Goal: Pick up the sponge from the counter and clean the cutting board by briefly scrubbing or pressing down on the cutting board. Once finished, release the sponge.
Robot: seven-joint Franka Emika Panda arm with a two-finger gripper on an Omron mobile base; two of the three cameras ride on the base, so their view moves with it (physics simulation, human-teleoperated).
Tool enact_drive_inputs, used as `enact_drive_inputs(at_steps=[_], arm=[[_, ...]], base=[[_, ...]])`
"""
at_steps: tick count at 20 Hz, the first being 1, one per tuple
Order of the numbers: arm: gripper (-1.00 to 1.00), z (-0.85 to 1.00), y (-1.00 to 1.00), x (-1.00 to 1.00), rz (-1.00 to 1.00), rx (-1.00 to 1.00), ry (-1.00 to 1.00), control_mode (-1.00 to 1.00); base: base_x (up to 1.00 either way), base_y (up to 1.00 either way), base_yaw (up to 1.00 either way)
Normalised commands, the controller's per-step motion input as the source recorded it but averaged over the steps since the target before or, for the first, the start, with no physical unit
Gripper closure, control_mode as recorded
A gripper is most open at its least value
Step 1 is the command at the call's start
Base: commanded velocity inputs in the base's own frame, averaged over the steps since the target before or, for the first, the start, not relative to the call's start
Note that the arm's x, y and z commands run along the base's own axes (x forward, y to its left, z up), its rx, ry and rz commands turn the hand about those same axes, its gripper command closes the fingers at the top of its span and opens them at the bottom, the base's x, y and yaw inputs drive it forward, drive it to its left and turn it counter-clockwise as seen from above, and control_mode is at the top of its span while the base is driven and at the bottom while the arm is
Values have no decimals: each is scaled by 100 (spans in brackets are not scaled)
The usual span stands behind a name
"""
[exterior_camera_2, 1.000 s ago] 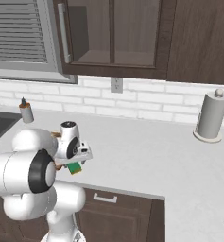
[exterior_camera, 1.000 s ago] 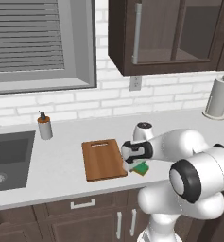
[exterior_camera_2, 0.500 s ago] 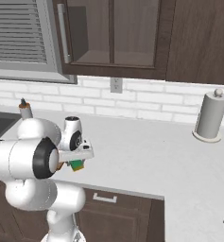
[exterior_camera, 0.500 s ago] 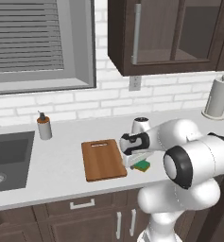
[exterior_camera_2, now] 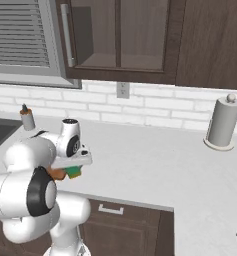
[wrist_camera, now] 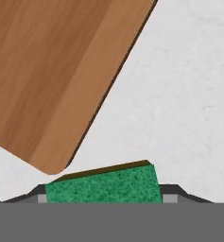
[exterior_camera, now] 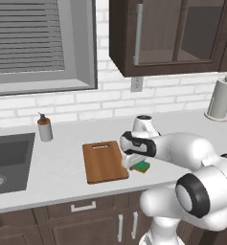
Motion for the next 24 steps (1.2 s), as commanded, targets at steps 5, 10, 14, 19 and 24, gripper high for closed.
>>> enact_drive_inputs(at_steps=[5, 10, 14, 19, 24], arm=[[100, 20, 40, -5, 7, 14, 0, -100], [100, -20, 44, 24, 2, 8, -2, -100], [100, -17, 35, 24, 0, 0, -5, -100], [100, 0, 34, 4, 0, -7, -5, -100], [100, -6, 17, 0, 0, 0, -11, -100]], base=[[0, 0, 0], [0, 0, 0], [0, 0, 0], [0, 0, 0], [0, 0, 0]])
